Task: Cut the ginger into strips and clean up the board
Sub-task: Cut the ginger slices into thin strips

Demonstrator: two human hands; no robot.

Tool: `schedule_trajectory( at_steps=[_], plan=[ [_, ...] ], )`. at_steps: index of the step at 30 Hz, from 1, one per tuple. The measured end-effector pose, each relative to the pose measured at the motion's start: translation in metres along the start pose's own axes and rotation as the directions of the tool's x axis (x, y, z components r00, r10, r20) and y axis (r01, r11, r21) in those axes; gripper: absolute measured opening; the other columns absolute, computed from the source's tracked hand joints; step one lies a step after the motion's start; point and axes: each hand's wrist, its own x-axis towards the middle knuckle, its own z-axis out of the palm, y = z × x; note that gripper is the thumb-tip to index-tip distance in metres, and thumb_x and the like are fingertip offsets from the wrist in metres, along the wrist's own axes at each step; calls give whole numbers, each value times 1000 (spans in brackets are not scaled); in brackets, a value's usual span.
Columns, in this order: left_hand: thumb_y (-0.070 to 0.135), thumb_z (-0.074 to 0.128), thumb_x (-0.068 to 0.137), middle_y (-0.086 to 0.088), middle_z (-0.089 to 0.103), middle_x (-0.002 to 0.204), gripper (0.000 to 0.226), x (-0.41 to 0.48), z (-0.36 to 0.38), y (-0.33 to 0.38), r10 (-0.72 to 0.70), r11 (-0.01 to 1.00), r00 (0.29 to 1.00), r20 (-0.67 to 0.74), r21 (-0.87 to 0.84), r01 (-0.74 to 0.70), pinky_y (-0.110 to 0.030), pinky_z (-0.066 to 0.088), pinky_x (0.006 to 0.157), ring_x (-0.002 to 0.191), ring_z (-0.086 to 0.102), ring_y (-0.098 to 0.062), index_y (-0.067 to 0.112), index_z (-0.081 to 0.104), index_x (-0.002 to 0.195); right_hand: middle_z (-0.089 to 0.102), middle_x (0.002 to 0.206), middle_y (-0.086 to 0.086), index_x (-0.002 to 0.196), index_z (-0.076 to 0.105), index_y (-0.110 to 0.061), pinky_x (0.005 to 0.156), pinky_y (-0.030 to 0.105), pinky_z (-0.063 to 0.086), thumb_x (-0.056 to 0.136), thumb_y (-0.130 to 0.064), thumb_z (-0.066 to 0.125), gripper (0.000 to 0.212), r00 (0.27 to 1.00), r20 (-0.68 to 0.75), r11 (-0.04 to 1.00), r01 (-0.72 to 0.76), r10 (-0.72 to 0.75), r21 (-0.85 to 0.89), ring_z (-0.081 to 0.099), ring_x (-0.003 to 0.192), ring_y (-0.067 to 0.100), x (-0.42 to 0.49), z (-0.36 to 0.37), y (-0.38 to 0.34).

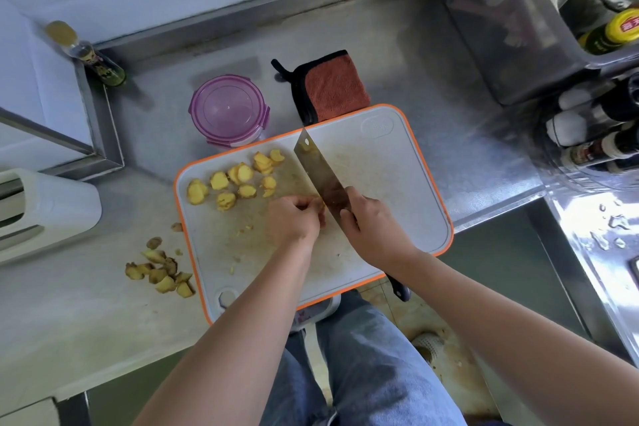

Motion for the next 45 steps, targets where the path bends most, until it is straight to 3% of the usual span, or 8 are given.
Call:
schedule_trajectory(
  at_steps=[14,21,24,28,30,33,38,45],
  plan=[
    [12,69,83,-6,72,66,19,-2,-1,3,-10,1000,1000,10,24,10,-47,60,72,66,71,-25,19,70,65,52,74,5,95,46,-6,54,34,37,97,-11,41,7,998,-62,1000,-12,11,-11,48,62,25,11,13,-1],
    [21,63,90,-3,59,47,37,-11,-3,-1,176,982,984,3,73,-175,-41,51,53,46,56,-23,17,63,53,57,75,13,92,45,-4,57,41,41,97,-11,39,11,989,-126,992,-70,82,101,52,66,28,14,-4,8],
    [25,58,91,-2,60,52,31,-9,-8,-9,217,970,975,-35,116,-212,-42,48,51,51,59,-28,16,66,62,63,84,14,100,49,-4,65,43,46,97,-11,40,12,993,-116,993,-8,22,120,57,74,29,6,-6,6],
    [19,56,94,1,65,70,19,-13,-21,-6,273,946,955,-120,217,-243,-26,37,56,66,60,-19,14,69,82,49,66,1,92,42,-11,49,24,33,97,-11,42,6,999,-27,992,22,-19,125,43,56,13,-3,6,-1],
    [17,55,94,0,66,76,16,-14,-25,-6,285,936,947,-151,256,-241,-24,35,57,69,61,-18,14,70,89,46,65,0,89,40,-13,51,31,35,97,-12,42,8,1000,-27,994,18,-15,106,43,57,18,-3,10,4],
    [17,56,94,-2,69,78,16,-12,-27,-10,312,922,940,-141,284,-263,-27,40,59,70,63,-21,13,71,92,50,66,6,95,45,-6,52,38,35,97,-13,43,7,994,-98,996,-36,45,86,46,57,24,1,2,19],
    [18,57,93,0,68,78,15,-15,-31,-7,359,892,919,-161,347,-288,-28,40,57,72,63,-22,15,71,92,42,60,4,77,33,-14,47,34,28,95,-9,41,20,952,-252,983,-153,175,102,38,52,22,13,-20,33],
    [24,61,90,-1,66,95,16,-6,-56,3,425,848,848,-316,467,-251,-28,37,63,81,62,-22,18,63,104,41,58,1,80,41,-13,47,30,27,95,-11,43,15,998,-66,996,1,5,93,36,49,15,10,-3,15]
  ],
)
